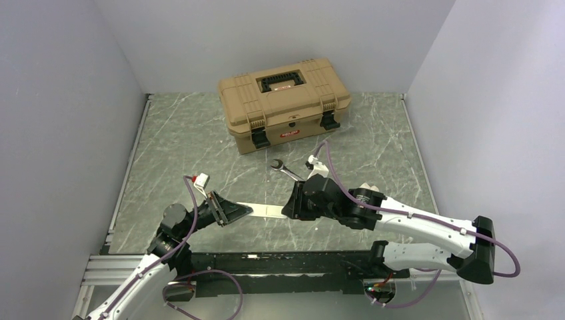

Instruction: Load the batteries into the remote control

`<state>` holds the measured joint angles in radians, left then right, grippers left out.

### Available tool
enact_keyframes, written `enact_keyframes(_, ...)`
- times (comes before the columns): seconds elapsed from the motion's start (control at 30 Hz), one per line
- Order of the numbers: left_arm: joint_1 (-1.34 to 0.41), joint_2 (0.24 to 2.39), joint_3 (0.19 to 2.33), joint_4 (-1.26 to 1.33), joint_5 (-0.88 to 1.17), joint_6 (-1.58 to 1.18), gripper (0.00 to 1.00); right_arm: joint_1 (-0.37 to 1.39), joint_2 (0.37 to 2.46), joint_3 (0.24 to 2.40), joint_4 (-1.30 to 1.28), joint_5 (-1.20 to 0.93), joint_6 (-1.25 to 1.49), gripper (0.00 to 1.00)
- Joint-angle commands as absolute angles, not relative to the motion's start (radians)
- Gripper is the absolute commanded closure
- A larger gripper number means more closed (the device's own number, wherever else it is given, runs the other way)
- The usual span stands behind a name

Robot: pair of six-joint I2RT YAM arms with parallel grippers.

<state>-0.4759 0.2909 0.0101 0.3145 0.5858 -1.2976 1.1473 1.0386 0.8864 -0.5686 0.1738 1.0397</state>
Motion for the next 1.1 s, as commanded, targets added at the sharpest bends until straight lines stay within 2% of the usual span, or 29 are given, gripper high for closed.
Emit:
enact_keyframes(0.0,-0.48,0.282,-0.05,0.351,0.582,-1.288,1.0,1.155,1.046,0.926,-0.57,0.173,1.044,0.65)
enact_keyframes(1.07,-0.48,0.268,-0.046,0.338,0.584,-1.288,1.0,1.16,1.083,0.919,-0.536,0.159,1.032,0.69)
